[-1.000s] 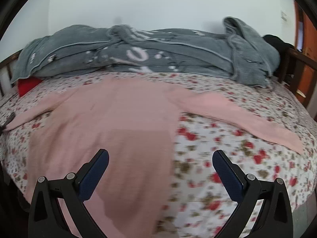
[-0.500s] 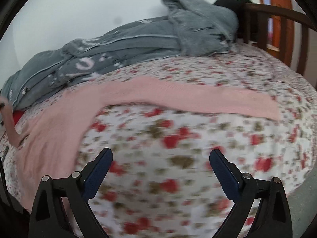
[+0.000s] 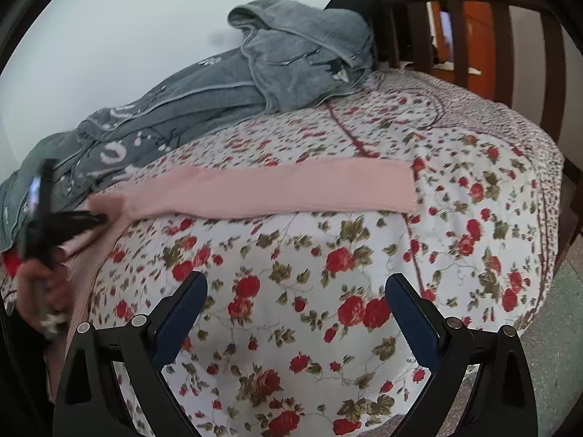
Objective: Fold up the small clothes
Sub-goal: 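Grasp the sweater sleeve with the left tool and fold it across the body, then grasp the other sleeve cuff with the right tool and fold it across the body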
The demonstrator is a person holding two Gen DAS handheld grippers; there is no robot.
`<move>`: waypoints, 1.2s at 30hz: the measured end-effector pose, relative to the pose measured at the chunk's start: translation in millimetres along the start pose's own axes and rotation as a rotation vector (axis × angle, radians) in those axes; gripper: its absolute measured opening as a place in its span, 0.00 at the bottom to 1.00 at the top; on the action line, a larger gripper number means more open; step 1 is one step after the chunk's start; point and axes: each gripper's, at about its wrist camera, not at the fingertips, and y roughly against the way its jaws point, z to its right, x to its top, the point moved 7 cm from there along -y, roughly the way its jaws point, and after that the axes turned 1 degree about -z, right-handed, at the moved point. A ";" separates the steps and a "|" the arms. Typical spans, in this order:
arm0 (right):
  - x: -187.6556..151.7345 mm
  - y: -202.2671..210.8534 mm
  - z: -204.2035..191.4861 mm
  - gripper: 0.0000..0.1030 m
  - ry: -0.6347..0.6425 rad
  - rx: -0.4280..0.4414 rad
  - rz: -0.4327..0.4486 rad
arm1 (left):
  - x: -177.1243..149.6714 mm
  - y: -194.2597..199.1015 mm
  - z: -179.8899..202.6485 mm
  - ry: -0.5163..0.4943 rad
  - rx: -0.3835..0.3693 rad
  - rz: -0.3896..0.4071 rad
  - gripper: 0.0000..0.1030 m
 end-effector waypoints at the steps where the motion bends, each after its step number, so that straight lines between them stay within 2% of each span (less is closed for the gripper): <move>1: -0.8 -0.6 -0.4 0.95 0.007 0.009 -0.001 | -0.7 2.9 -1.8 0.003 -0.007 0.002 0.07; 2: -1.6 -0.8 -0.1 0.95 0.012 0.017 0.001 | -0.5 3.9 -2.1 0.005 -0.019 -0.008 0.08; 4: -3.0 -4.7 -1.7 0.95 0.019 0.036 -0.002 | -2.7 2.5 -1.7 0.000 -0.064 -0.054 0.17; 5: -4.1 -7.4 -2.6 0.95 0.018 0.042 -0.009 | -3.5 5.3 -2.5 -0.015 -0.078 -0.070 0.33; 6: -4.3 -11.3 -2.7 0.95 0.012 0.049 -0.017 | -6.6 13.6 -5.0 -0.035 -0.078 -0.064 0.53; 8: -5.3 -17.1 -5.1 0.95 -0.001 0.078 -0.028 | -7.1 29.7 -14.1 -0.057 -0.038 0.001 0.75; 10: -4.5 -22.4 -8.4 0.95 -0.007 0.102 -0.029 | -5.6 43.9 -29.9 -0.079 -0.001 0.073 0.77; 12: -3.8 -27.0 -11.4 0.95 -0.004 0.104 -0.028 | -7.2 50.1 -43.0 -0.086 0.016 0.090 0.79; 15: -0.9 -34.7 -14.3 0.91 -0.010 0.105 -0.021 | -10.6 44.4 -69.1 -0.004 0.009 0.065 0.79; 17: 1.6 -39.5 -15.0 0.83 -0.020 0.098 -0.012 | -19.7 31.9 -82.4 0.056 -0.004 0.034 0.79; 19: 4.9 -43.8 -13.4 0.77 -0.026 0.054 0.012 | -25.6 26.5 -81.9 0.054 -0.003 0.041 0.79; 21: 6.6 -47.4 -9.9 0.70 -0.035 0.009 0.030 | -25.5 32.5 -76.9 0.030 -0.008 0.073 0.84; 24: 10.3 -52.4 -8.0 0.66 -0.034 -0.018 0.038 | -29.0 33.9 -73.5 0.002 -0.005 0.074 0.84; 29: 15.6 -53.5 2.8 0.54 -0.048 -0.044 0.051 | -28.9 35.2 -77.7 0.028 -0.037 0.079 0.84; 32: 20.2 -53.8 21.3 0.52 -0.130 -0.037 0.063 | -29.0 35.8 -79.0 0.043 -0.051 0.081 0.84; 36: 27.5 -55.6 31.6 0.52 -0.176 -0.041 0.068 | -28.8 34.9 -79.3 0.051 -0.063 0.082 0.84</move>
